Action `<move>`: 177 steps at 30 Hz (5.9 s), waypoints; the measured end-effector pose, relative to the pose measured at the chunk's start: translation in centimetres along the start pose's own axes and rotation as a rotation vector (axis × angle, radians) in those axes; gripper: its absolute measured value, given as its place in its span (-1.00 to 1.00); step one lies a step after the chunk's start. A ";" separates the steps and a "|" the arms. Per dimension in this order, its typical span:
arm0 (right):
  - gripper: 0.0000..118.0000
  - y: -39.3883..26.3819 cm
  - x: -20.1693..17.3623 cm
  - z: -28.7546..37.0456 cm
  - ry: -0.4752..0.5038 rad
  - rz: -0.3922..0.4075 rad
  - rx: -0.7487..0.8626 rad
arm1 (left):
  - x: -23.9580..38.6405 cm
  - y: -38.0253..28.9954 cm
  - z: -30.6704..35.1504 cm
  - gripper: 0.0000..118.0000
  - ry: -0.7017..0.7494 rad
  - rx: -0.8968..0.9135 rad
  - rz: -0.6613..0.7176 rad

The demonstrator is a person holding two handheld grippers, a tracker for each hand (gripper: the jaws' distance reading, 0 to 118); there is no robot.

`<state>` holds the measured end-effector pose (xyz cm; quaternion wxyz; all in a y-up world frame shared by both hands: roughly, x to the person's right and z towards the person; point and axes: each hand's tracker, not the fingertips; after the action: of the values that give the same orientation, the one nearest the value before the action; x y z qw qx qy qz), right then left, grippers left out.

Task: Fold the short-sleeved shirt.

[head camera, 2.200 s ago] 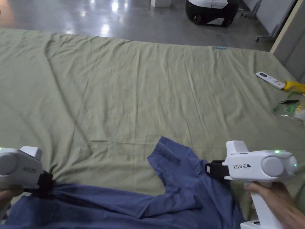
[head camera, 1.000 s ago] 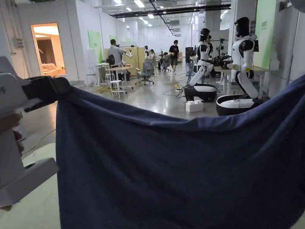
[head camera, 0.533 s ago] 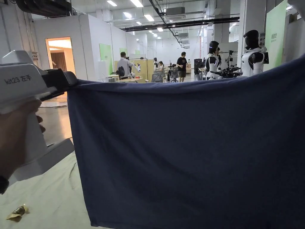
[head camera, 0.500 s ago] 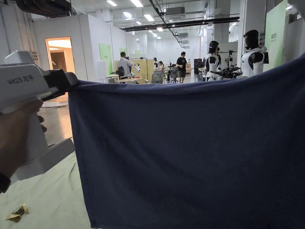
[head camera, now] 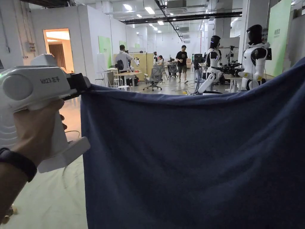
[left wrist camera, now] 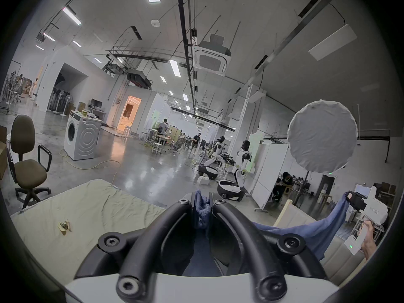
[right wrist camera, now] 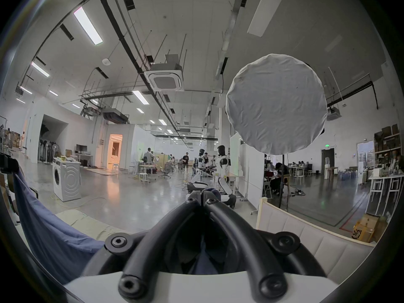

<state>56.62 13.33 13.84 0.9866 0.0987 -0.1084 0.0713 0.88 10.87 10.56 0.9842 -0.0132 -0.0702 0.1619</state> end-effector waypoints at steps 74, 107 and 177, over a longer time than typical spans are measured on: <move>0.28 -30.2 2.2 35.5 0.075 -0.217 -0.701 | -7.0 -30.1 25.4 0.50 0.297 -0.571 -0.867; -1.00 -20.8 -2.9 35.4 0.216 -0.168 -0.283 | 2.7 -26.7 28.4 -1.00 0.079 -0.357 -1.066; -0.79 -39.3 0.8 35.0 0.184 -0.161 -0.970 | -11.6 -42.5 17.8 -0.88 0.170 -1.008 -0.213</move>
<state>56.75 -32.03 40.51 0.9268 -0.3700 -0.0334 -0.0554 0.95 -33.02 28.65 0.8689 -0.4913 -0.0603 0.0053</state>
